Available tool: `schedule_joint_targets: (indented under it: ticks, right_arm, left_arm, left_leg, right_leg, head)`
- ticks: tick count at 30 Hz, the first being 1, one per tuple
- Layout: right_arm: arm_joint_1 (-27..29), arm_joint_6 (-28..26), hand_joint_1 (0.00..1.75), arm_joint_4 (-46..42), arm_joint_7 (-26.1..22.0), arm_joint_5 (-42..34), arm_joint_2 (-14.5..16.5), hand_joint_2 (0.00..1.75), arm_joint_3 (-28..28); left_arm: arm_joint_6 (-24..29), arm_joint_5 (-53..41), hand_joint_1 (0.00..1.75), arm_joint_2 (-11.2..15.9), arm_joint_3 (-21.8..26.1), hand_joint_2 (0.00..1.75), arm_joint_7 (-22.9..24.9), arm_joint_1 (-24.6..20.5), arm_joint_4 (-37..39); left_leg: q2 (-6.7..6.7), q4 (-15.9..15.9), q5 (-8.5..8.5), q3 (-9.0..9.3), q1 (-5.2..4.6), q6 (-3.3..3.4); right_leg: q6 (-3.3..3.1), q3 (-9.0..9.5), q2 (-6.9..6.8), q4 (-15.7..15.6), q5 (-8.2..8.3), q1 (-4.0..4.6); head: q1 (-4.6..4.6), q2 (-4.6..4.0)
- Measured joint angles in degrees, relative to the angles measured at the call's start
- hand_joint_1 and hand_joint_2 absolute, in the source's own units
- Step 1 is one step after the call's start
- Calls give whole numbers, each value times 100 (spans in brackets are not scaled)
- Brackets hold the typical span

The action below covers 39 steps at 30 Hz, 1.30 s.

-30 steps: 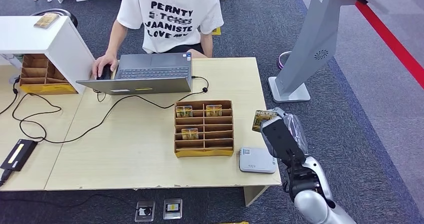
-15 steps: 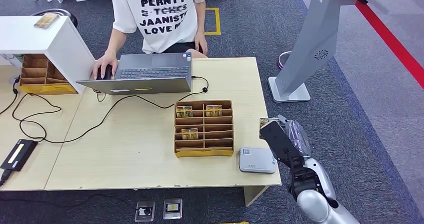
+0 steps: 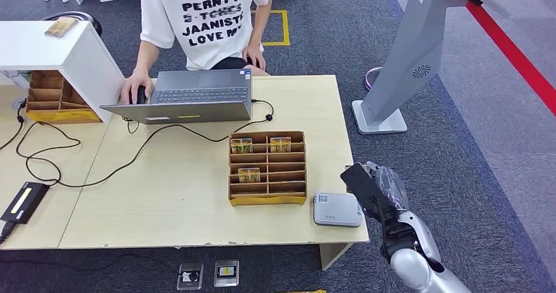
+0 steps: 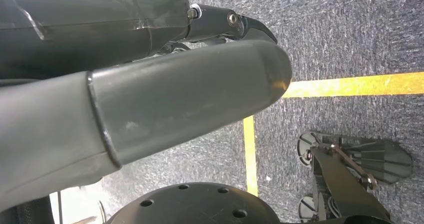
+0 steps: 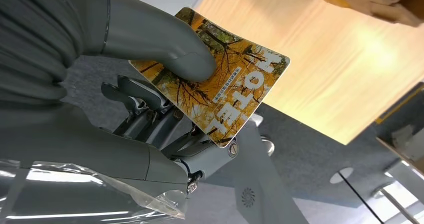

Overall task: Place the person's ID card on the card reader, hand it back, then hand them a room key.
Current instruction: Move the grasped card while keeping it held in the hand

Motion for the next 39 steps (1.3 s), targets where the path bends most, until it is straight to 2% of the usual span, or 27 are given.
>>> schedule_joint_targets:
  ticks: [13,20,32,39]
  right_arm:
    - [141,115,175,487,63,-158,-44,175,-93]
    - [374,128,175,561,140,-498,-89,175,-166]
    - [431,266,175,698,-309,-1697,-51,175,-215]
    - [386,261,175,798,-399,-1944,-21,175,-212]
  left_arm:
    - [-34,-103,0,0,-1,0,0,-2,0]
    - [-166,-300,0,17,-2,0,-21,-3,0]
    - [-197,-318,0,31,-2,0,-22,-10,0]
    - [-204,-319,0,33,-2,0,-22,-11,0]
  left_leg:
    - [0,0,0,-1,0,0]
    - [-1,0,0,-1,0,0]
    - [-1,0,0,-1,0,0]
    - [-1,0,0,-2,0,0]
  right_leg:
    - [0,0,0,0,0,0]
    - [0,-1,-1,0,0,0]
    - [0,0,-1,0,0,0]
    - [0,0,-1,0,0,0]
  head:
    - [0,0]
    - [1,0]
    - [-1,0]
    - [0,0]
